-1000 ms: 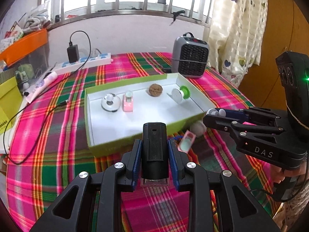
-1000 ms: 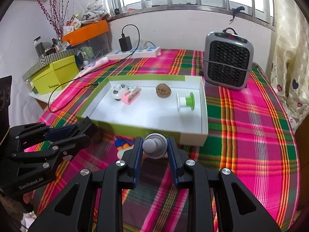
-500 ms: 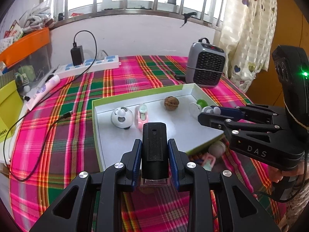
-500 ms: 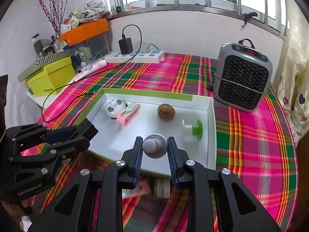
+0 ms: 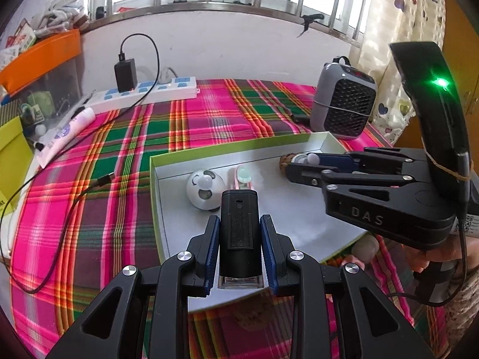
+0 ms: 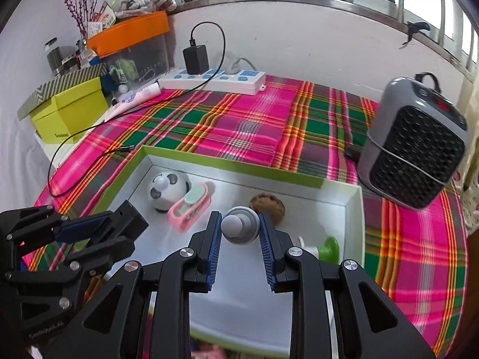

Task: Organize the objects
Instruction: 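Carry the black device and white cup item over the box with both grippers, then lower the white cup item into the box and open the right gripper while the left holds the device, then lower the black device into the box and open the left gripper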

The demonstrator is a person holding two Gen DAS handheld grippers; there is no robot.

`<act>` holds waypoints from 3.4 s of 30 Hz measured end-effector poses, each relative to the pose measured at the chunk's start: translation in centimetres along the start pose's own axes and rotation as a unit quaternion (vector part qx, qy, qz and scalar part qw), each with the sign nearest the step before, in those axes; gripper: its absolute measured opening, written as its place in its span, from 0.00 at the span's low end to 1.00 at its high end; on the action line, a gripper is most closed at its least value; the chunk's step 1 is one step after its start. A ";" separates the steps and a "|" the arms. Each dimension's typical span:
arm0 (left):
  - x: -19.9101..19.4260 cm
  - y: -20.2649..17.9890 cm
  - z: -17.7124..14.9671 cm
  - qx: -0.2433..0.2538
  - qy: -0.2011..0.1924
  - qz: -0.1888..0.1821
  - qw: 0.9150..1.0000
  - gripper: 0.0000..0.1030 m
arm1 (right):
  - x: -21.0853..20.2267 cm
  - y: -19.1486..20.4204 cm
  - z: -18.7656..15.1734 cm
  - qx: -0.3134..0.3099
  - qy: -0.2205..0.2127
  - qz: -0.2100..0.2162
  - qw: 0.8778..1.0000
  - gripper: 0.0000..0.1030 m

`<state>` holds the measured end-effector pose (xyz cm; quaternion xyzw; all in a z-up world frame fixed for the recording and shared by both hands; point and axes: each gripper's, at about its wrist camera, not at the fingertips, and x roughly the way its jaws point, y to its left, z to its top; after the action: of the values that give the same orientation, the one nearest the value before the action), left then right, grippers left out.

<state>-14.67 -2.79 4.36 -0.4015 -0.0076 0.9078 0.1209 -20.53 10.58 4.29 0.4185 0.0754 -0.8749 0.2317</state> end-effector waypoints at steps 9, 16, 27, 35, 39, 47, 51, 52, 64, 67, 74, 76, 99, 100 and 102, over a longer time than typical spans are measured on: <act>1.6 0.8 0.0 -0.013 0.015 0.003 1.000 0.24 | 2.2 0.3 1.3 -0.019 0.009 0.005 1.000 0.26; 2.5 0.9 0.0 -0.016 0.026 0.002 1.000 0.24 | 3.2 1.0 1.9 -0.042 0.012 -0.005 0.999 0.26; 2.7 1.1 -0.1 -0.015 0.025 0.005 1.000 0.24 | 4.6 2.3 1.9 -0.082 0.022 -0.032 0.996 0.26; 2.8 1.1 -0.2 -0.009 0.025 0.011 1.000 0.24 | 5.2 2.4 1.9 -0.089 0.039 -0.032 0.995 0.26; 2.8 1.2 -0.2 -0.005 0.024 0.014 1.000 0.24 | 5.4 2.4 1.9 -0.090 0.044 -0.033 0.994 0.26; 2.7 1.1 -0.2 -0.004 0.024 0.016 1.000 0.24 | 5.5 2.3 1.9 -0.083 0.047 -0.028 0.995 0.26; 2.7 1.3 -0.2 -0.004 0.024 0.016 1.000 0.24 | 5.5 2.3 1.9 -0.083 0.047 -0.028 0.995 0.26; 2.6 1.3 -0.2 -0.004 0.024 0.016 1.000 0.24 | 5.4 2.4 1.9 -0.083 0.047 -0.029 0.995 0.26; 2.7 1.2 -0.1 -0.005 0.024 0.015 1.000 0.24 | 5.3 2.4 1.8 -0.084 0.046 -0.030 0.995 0.26; 2.6 1.2 -0.1 -0.005 0.024 0.017 1.000 0.24 | 5.3 2.4 1.8 -0.081 0.045 -0.032 0.995 0.27; 2.3 1.3 0.0 -0.006 0.018 0.017 1.000 0.25 | 4.9 2.2 1.9 -0.073 0.038 -0.036 0.996 0.38; 2.1 1.3 -0.1 -0.007 0.017 0.018 1.000 0.25 | 4.7 2.2 1.8 -0.072 0.037 -0.036 0.996 0.38; -0.6 0.4 -1.0 -0.010 0.000 0.020 1.000 0.28 | 1.5 2.6 0.5 -0.041 0.002 -0.029 0.999 0.38; -0.8 0.3 -1.1 -0.009 -0.002 0.021 1.000 0.28 | 1.3 2.6 0.4 -0.039 -0.001 -0.029 0.999 0.38; -1.3 0.1 -1.4 -0.007 -0.007 0.024 1.000 0.28 | 0.6 2.7 0.1 -0.034 -0.008 -0.027 0.999 0.38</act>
<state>-12.78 -3.31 4.36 -0.3957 -0.0054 0.9133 0.0962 -19.67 7.96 4.07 0.4015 0.1147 -0.8809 0.2231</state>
